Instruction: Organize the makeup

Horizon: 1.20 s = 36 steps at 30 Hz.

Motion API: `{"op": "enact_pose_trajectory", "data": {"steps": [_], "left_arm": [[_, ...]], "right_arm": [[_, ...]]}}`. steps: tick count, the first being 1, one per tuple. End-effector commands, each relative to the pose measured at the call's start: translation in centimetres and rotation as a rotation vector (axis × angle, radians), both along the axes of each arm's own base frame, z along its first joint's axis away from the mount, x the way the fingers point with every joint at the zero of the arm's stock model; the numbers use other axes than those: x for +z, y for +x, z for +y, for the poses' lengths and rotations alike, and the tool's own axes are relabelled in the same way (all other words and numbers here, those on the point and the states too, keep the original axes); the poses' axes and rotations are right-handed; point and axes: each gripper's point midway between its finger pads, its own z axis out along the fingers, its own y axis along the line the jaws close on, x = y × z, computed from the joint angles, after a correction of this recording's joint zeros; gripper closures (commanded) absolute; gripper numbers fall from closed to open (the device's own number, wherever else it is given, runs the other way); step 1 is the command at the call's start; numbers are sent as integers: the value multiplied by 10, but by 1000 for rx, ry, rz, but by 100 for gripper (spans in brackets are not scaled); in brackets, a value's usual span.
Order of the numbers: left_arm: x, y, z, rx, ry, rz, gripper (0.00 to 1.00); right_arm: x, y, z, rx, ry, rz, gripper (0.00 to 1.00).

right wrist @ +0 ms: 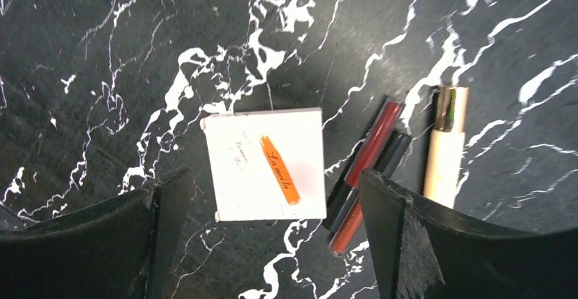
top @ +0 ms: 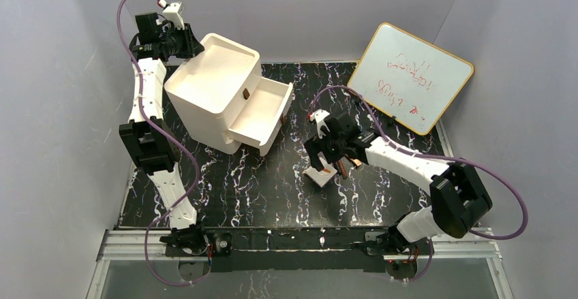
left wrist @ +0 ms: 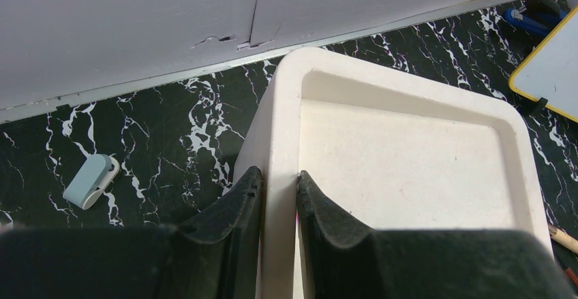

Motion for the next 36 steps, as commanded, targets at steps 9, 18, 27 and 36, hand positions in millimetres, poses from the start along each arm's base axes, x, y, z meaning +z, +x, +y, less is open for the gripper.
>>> {"op": "enact_pose_trajectory", "data": {"steps": [9,18,27,36], "left_arm": [[-42,-32,-29,-66,-59,207,100],[-42,-33,-30,-69,-52,207,100],[-45,-34,-30,-69,-52,216,100],[-44,-35,-29,-66,-44,212,100]], "right_arm": [[-44,-25,6,14,2,166,2],[-70,-33,4,15,-17,205,2],[-93,-47,24,62,-140,209,4],[-98,-32,29,6,-345,106,64]]}}
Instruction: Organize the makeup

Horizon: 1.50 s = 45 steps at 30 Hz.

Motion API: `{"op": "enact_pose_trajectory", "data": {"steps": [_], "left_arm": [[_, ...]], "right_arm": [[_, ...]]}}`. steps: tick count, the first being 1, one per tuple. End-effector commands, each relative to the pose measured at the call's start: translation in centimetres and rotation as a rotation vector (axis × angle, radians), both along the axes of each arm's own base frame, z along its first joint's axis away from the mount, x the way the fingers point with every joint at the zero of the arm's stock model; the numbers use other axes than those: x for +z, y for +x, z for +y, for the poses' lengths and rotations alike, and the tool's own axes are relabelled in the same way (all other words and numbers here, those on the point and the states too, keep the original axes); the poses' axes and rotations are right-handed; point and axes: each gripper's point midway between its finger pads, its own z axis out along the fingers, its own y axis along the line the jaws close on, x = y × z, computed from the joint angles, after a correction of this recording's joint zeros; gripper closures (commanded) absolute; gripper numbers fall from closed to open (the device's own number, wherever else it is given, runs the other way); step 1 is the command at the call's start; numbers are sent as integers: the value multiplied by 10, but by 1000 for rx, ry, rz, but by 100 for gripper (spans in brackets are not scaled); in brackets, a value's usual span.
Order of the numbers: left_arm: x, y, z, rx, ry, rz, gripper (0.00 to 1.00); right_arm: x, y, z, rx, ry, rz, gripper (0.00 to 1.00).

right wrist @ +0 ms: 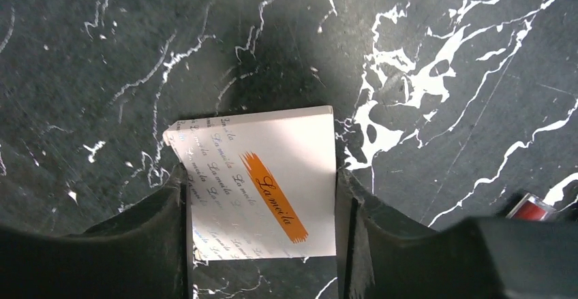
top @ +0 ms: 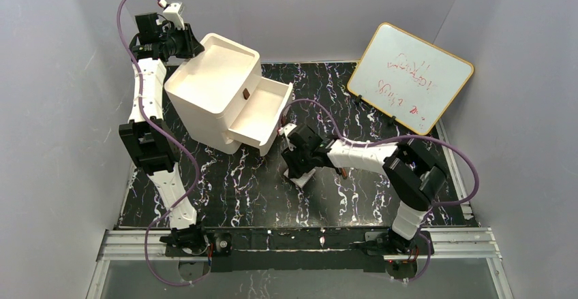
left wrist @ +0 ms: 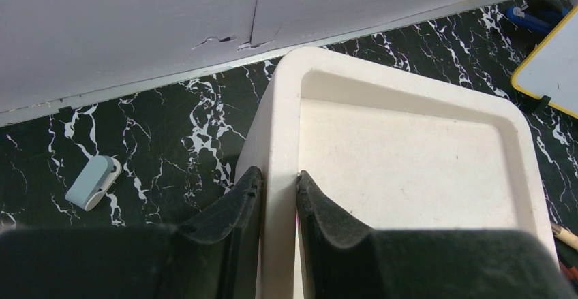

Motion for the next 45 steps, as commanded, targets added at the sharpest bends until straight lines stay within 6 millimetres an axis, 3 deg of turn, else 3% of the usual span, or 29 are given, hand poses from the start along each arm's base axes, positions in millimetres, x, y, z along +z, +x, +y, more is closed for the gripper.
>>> {"op": "enact_pose_trajectory", "data": {"steps": [1,5,18,24,30,36,45], "left_arm": [[-43,-35,-29,-58,-49,217,100],[-42,-35,-29,-57,-45,214,100],[-39,-35,-29,-58,-48,207,100],[-36,-36,-30,-61,-51,204,100],[-33,-37,-31,-63,-57,201,100],[-29,-38,-31,-60,-54,193,100],[-26,-39,-30,-57,-49,184,100]], "right_arm": [[-28,-10,-39,-58,-243,15,66],[3,1,-34,-78,-212,-40,68],[171,54,-14,-113,-36,-313,71],[223,87,-7,-133,13,-428,74],[251,129,22,-88,77,-516,70],[261,166,64,-41,145,-546,70],[242,196,110,10,222,-536,70]]}}
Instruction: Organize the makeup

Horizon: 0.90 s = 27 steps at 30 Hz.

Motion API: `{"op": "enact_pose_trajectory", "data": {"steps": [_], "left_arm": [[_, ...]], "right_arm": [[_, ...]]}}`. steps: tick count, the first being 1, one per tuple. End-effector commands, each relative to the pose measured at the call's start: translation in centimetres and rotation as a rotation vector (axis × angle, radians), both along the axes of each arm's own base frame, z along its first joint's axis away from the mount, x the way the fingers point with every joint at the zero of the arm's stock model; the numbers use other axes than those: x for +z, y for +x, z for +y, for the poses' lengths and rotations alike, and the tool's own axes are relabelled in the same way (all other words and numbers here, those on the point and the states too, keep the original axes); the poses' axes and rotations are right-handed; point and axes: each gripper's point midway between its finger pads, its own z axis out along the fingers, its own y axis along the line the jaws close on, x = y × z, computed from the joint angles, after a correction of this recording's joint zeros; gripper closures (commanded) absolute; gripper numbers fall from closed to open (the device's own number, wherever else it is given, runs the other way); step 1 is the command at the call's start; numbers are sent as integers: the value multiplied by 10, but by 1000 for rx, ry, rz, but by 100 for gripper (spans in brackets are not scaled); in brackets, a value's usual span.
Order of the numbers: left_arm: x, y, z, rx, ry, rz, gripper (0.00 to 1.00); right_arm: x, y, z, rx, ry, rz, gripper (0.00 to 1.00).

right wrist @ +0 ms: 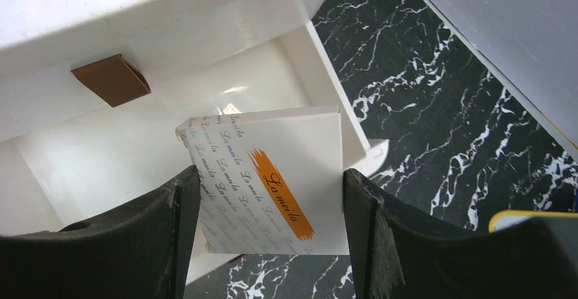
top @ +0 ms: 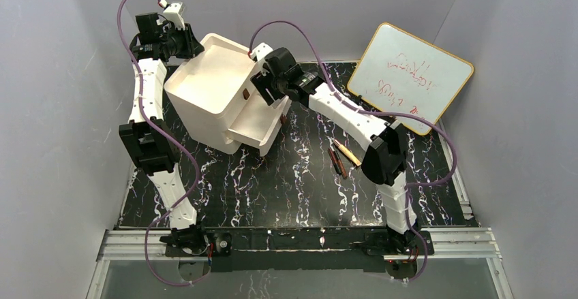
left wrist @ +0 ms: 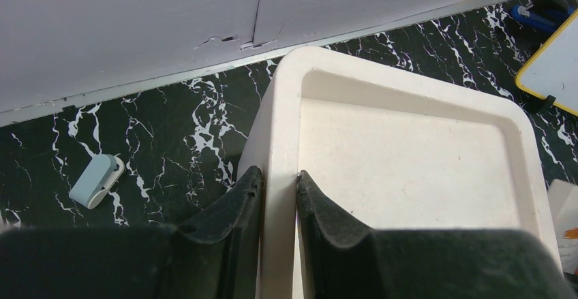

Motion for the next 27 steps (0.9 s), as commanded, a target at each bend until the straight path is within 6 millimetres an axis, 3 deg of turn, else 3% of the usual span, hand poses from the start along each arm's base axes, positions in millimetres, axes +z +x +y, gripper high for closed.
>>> {"op": "enact_pose_trajectory", "data": {"steps": [1,10,19,24,27], "left_arm": [[-27,-38,-30,-60,-57,188,100],[-27,-38,-30,-59,-56,188,100],[-30,-38,-29,-55,-50,192,100],[-32,-38,-30,-65,-56,196,100],[-33,-38,-30,-65,-56,198,100]], "right_arm": [[29,13,23,51,100,-70,71],[-11,20,42,87,113,-23,67],[-57,23,50,100,68,44,44],[-57,25,50,97,70,40,30],[-43,27,49,92,79,20,20]]}}
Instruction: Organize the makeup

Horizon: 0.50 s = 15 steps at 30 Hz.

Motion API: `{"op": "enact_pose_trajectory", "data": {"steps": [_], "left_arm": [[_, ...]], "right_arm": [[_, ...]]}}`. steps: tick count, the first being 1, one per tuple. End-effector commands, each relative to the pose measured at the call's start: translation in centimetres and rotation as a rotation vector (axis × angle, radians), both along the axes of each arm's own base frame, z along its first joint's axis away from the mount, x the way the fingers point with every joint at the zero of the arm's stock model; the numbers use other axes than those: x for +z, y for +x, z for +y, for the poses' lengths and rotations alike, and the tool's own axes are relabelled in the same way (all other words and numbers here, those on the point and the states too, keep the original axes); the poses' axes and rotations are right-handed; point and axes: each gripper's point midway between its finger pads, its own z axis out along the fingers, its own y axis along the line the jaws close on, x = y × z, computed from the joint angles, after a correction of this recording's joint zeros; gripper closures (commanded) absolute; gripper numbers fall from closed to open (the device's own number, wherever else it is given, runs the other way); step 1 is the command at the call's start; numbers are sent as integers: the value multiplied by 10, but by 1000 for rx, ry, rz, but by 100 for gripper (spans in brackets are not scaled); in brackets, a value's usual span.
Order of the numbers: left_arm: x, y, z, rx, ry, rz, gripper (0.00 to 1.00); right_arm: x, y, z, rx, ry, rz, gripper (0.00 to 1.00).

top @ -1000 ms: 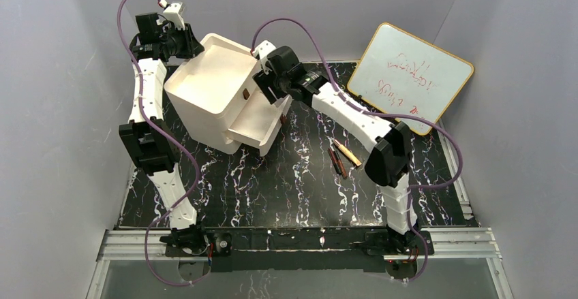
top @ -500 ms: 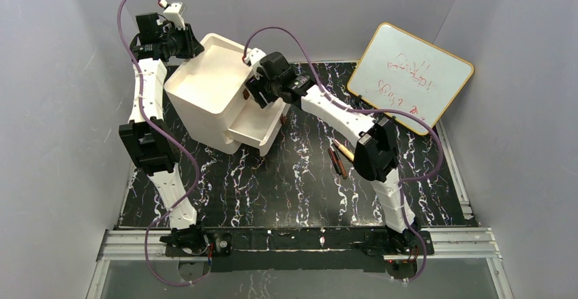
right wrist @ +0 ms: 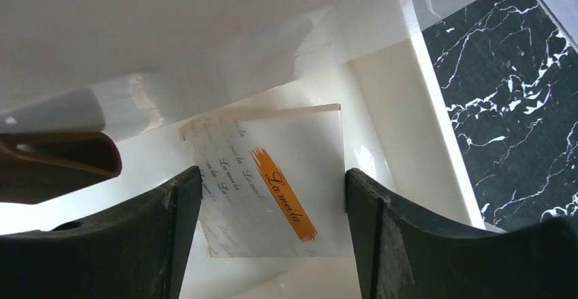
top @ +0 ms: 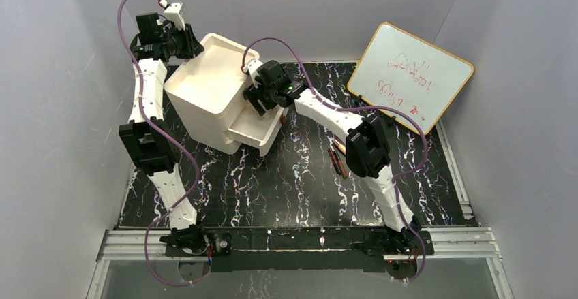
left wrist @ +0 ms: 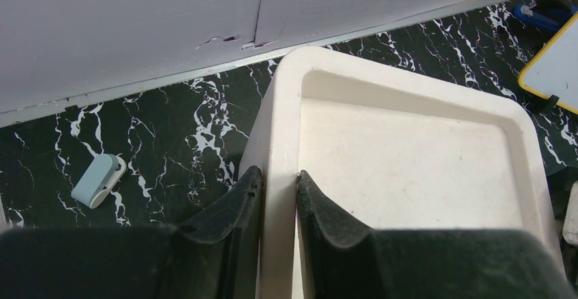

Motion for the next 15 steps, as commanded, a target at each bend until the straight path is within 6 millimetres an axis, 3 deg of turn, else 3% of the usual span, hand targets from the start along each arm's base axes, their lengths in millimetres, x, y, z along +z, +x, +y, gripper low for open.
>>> {"op": "enact_pose_trajectory", "data": {"steps": [1,4,8,11,15], "left_arm": [[-33,-38,-30,-67,-62,200,100],[-36,-38,-30,-68,-64,207,100],[-37,-38,-31,-70,-64,209,100],[-37,-37,-30,-67,-60,208,100],[-40,-38,-29,-64,-58,215,100]], "right_arm": [[54,12,6,-6,85,-91,15],[85,12,1,-17,111,-140,4],[141,12,-17,-55,135,-246,2],[182,8,-43,-117,140,-330,2],[193,1,-98,-236,97,-352,2]]}}
